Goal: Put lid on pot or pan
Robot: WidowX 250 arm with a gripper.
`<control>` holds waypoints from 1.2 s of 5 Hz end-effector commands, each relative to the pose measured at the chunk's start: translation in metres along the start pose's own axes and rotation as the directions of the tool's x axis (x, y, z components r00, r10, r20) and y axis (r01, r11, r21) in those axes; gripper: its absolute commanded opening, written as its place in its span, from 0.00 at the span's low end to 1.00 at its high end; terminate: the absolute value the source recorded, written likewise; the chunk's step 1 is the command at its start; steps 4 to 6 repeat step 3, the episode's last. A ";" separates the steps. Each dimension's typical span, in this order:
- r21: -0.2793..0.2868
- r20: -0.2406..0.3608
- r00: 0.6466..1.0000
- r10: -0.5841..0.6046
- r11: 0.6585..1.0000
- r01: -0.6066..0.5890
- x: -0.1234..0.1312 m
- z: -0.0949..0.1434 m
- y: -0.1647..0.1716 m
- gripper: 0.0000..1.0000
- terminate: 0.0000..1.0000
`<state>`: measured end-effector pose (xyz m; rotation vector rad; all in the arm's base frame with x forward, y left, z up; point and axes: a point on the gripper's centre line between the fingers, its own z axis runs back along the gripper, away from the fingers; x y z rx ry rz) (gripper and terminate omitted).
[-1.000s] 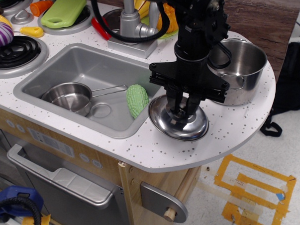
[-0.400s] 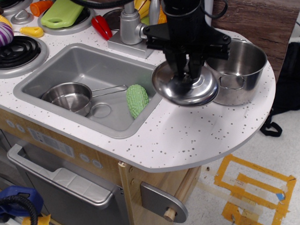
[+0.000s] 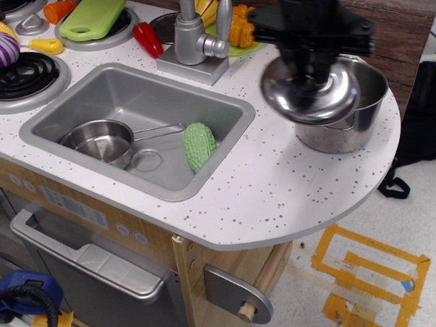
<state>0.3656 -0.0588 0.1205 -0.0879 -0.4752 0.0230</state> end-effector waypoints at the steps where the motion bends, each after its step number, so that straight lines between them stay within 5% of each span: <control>1: -0.036 0.047 0.998 -0.044 0.998 0.045 0.036 -0.008 -0.012 0.00 0.00; 2: -0.040 0.060 0.996 -0.065 0.997 0.067 0.044 -0.014 -0.012 0.00 0.00; 3: -0.044 0.073 0.994 -0.078 0.996 0.081 0.047 -0.018 -0.011 0.00 1.00; 6: -0.044 0.073 0.994 -0.078 0.996 0.081 0.047 -0.018 -0.011 0.00 1.00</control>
